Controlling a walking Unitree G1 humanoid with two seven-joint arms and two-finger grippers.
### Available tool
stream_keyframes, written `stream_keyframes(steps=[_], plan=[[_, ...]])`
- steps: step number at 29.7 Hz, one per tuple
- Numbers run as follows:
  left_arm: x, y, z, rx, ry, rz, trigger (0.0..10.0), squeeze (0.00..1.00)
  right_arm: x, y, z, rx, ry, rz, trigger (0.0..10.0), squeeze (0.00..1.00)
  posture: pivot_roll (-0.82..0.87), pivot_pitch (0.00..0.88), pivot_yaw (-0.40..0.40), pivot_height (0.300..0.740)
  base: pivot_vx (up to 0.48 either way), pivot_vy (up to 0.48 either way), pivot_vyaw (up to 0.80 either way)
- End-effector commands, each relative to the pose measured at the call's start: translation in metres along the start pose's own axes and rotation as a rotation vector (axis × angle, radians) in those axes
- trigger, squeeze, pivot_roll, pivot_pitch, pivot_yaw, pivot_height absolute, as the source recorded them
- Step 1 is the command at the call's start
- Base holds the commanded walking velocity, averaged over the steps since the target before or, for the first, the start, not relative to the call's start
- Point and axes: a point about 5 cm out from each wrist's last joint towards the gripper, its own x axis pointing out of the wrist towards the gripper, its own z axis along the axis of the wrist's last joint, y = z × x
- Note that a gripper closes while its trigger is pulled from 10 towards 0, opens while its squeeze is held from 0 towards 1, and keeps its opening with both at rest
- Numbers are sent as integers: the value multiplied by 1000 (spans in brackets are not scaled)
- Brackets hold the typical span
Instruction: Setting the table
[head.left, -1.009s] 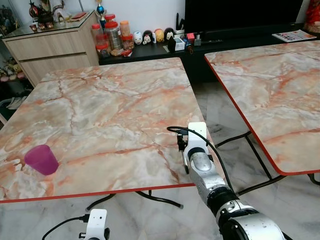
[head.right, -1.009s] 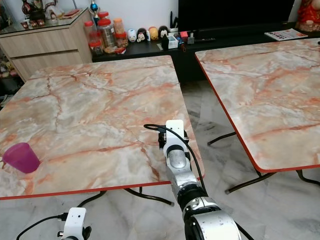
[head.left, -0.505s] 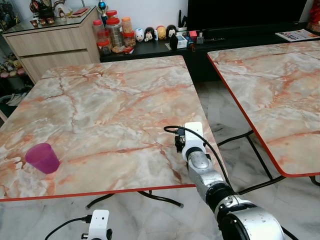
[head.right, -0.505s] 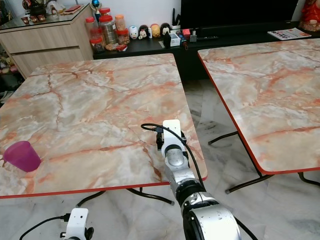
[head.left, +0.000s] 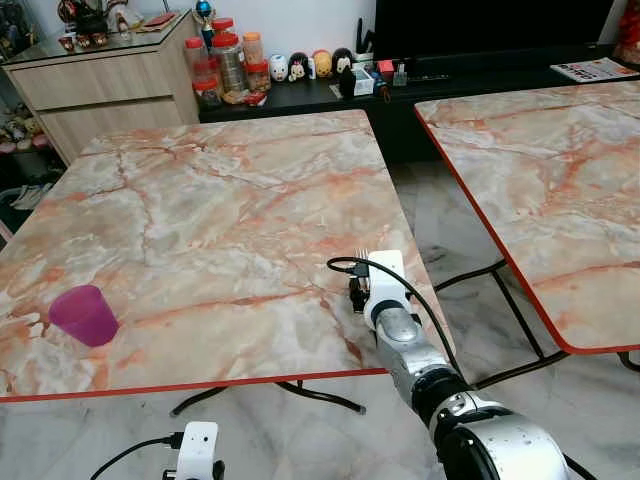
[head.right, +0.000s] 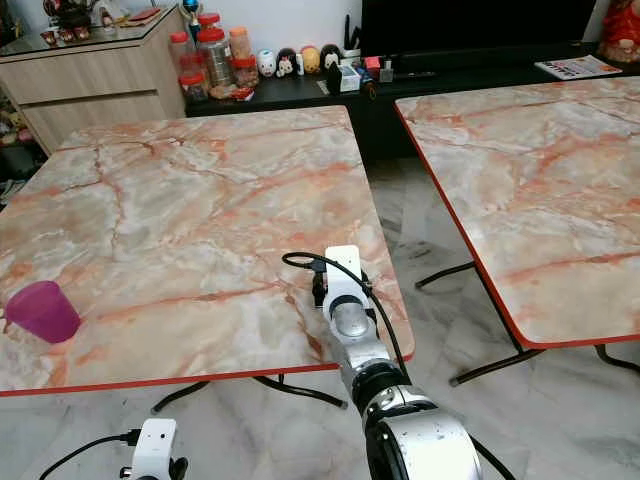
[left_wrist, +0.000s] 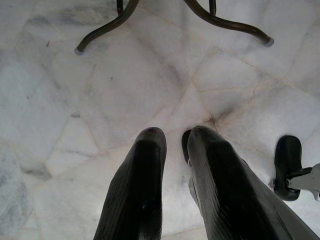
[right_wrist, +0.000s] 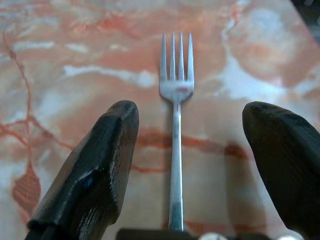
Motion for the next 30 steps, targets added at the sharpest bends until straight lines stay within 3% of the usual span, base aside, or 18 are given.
stream_keyframes(steps=[1,11,12,13,14,30], plan=[[-1,2,-4,0,15,2,10000,0,-1,5,-4,10,29,15,10000,0,-24,21,67,740,0,0,0],[-1,1,-5,-4,22,-4,10000,0,-2,6,-11,0,66,13,10000,0,-17,22,63,740,0,0,0],[-1,0,-6,-4,26,-10,10000,0,-2,5,-12,-1,69,12,4353,0,-18,22,64,740,0,0,0],[-1,0,-6,-4,27,-12,10000,0,-2,5,-12,-1,69,11,4353,0,-18,22,64,740,0,0,0],[-1,0,-6,-5,28,-13,10000,0,-2,5,-12,-1,69,11,0,0,-18,22,64,740,0,0,0],[-1,-3,-7,-6,42,-42,10000,0,-2,4,-12,-1,72,5,0,0,-19,17,67,740,0,0,0]])
